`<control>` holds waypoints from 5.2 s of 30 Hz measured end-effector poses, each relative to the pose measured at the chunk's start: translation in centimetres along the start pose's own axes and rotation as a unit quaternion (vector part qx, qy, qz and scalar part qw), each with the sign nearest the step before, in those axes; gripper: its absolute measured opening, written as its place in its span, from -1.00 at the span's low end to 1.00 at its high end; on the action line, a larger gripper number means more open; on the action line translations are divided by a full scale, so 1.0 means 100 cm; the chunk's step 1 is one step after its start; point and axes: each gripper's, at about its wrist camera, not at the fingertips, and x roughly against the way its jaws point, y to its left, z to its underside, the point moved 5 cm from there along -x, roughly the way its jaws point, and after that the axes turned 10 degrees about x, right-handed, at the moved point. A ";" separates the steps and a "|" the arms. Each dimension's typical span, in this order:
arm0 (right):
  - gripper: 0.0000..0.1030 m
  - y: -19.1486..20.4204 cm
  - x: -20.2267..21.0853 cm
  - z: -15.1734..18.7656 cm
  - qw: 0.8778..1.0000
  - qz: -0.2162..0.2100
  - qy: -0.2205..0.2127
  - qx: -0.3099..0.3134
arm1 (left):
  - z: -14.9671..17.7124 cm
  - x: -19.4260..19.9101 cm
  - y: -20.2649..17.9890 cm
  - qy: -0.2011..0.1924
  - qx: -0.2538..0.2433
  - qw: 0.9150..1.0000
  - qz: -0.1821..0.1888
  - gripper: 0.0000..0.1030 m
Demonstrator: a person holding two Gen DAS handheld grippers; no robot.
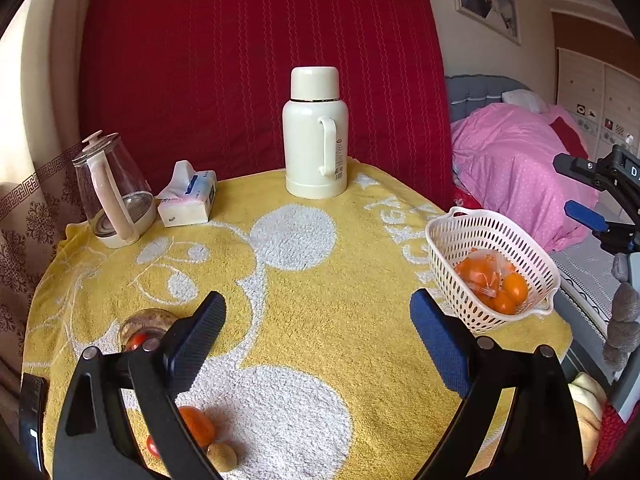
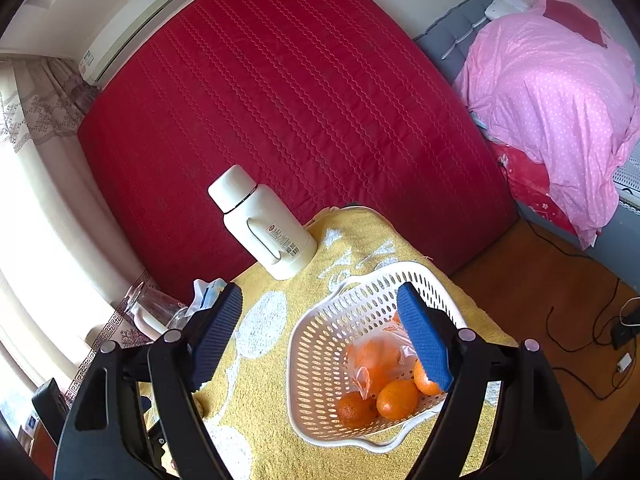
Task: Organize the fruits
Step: 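Move both open tools back over the towel toward the remaining fruit, then grasp the red tomato with the left tool while the right tool moves over the orange, then grasp the orange beside the kiwis with the right tool while the left tool holds the tomato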
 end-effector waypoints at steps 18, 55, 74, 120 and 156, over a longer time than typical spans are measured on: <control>0.57 0.024 0.000 0.006 1.000 -0.022 0.007 0.020 | 0.006 0.024 0.072 -0.012 0.067 0.997 -0.046 0.80; 0.57 0.156 -0.042 0.116 0.967 -0.129 0.139 0.172 | 0.055 0.046 0.192 0.024 0.117 0.984 -0.135 0.69; 0.57 0.176 -0.064 0.166 0.948 -0.145 0.208 0.194 | 0.103 0.005 0.182 0.111 0.105 0.985 -0.080 0.54; 0.57 0.185 -0.069 0.183 0.937 -0.155 0.228 0.214 | 0.109 0.011 0.191 0.126 0.155 0.979 -0.039 -0.46; -0.26 0.275 -0.135 0.246 0.884 -0.182 0.336 0.269 | 0.067 0.066 0.212 0.044 0.166 0.982 -0.082 -0.47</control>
